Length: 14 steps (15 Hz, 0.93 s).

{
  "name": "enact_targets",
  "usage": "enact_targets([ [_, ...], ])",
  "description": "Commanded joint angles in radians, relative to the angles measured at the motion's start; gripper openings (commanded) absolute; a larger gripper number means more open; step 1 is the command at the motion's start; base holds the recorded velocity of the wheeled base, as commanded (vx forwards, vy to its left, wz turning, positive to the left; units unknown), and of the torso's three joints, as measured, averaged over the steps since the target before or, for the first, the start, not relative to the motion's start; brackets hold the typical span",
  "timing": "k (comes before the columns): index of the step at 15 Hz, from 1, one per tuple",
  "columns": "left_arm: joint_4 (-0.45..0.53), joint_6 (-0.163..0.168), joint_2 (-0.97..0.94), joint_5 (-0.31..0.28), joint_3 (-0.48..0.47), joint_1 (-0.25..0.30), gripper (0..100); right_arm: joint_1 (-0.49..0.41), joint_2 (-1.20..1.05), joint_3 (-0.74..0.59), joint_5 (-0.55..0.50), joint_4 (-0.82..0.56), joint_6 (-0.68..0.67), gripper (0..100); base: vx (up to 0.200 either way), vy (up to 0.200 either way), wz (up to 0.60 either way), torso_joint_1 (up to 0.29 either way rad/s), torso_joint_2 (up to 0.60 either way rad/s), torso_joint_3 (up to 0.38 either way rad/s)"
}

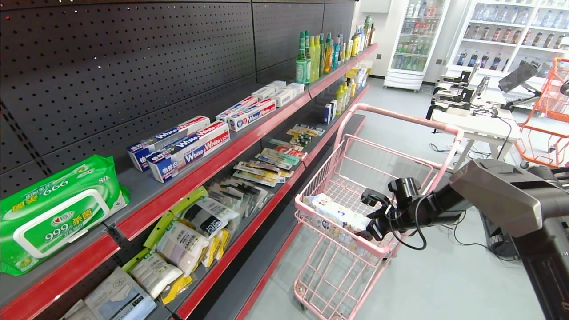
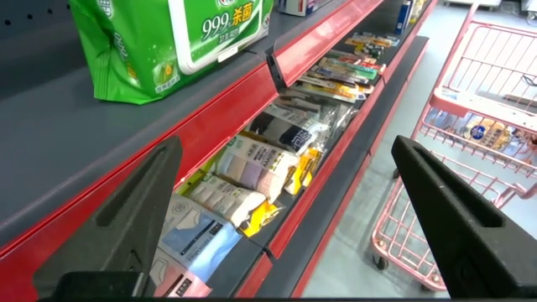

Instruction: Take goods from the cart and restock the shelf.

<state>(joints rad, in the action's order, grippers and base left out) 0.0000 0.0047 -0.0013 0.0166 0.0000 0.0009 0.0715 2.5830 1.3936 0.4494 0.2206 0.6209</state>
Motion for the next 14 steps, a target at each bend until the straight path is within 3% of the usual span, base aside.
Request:
enact_targets([
  [1,0.0,0.0,0.001,0.0,0.0,0.001,100,0.002,0.002,0.004,0.002,0.0,-0.003,100,0.0,0.0,0.0,0.0,0.0,0.0],
  [13,0.0,0.0,0.001,0.0,0.0,0.001,100,0.034,0.0,-0.021,-0.043,-0.003,0.002,100,0.0,0.0,0.0,0.0,0.0,0.0],
  [14,0.0,0.0,0.001,0.0,0.0,0.001,100,0.036,-0.001,-0.025,-0.043,-0.003,0.005,0,0.0,0.0,0.0,0.0,0.0,0.0],
])
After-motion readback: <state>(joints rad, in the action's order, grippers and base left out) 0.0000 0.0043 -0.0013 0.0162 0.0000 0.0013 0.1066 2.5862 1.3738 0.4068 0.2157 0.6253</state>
